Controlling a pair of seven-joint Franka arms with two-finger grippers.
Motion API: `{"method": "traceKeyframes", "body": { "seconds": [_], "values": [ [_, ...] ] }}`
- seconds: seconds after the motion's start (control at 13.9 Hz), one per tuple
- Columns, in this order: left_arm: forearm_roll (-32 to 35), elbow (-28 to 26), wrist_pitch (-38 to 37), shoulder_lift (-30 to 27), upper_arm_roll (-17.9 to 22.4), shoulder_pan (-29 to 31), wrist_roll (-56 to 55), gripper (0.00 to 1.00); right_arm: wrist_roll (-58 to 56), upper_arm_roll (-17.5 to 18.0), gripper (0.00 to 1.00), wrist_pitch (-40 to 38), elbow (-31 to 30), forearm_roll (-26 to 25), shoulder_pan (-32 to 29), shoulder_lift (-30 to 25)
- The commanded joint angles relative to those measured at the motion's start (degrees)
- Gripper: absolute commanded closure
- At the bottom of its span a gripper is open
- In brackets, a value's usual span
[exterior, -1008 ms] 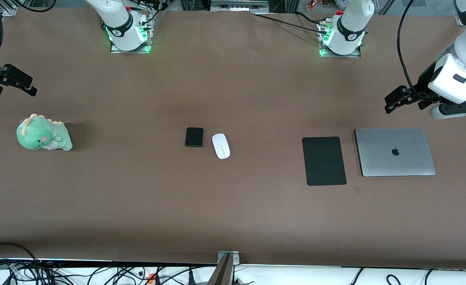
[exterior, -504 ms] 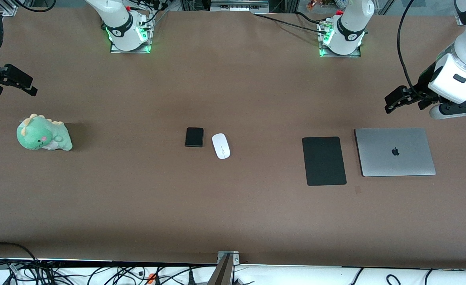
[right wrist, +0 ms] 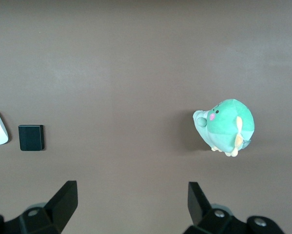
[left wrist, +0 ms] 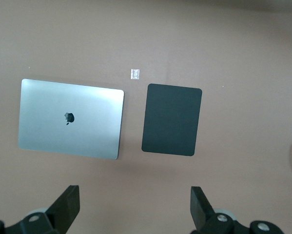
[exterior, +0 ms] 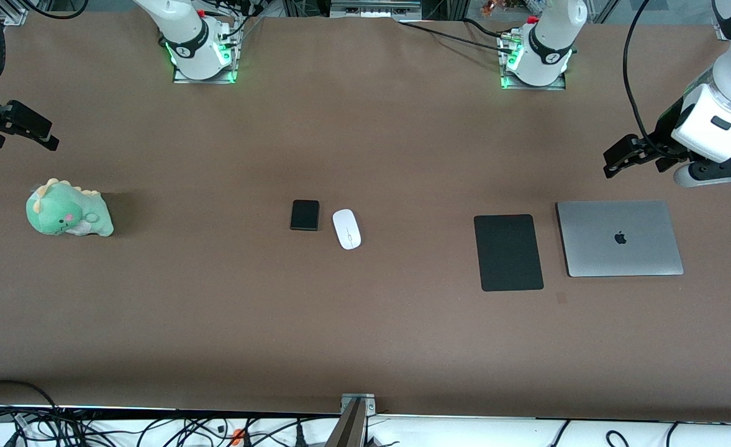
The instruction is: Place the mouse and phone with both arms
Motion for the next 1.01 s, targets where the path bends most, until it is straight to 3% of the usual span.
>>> {"method": "traceKeyframes", "body": {
  "seconds": [0.0, 0.79, 0.94],
  "values": [
    [-1.04, 1.54, -0.87, 0.55, -0.19, 0.23, 0.94, 0.00, -0.57, 0.57, 0.00, -0.93, 0.42, -0.41, -0.55, -0.21],
    [-1.12, 1.54, -0.87, 0.55, -0.19, 0.22, 0.94, 0.00, -0.22, 0.57, 0.00, -1.54, 0.16, -0.41, -0.55, -0.21],
    [-2.43, 2.41, -0.78, 2.64, -0.63, -1.61, 1.21, 0.00, -0.22, 0.57, 0.00, -1.72, 0.15, -0.41, -0.55, -0.04]
  ]
}}
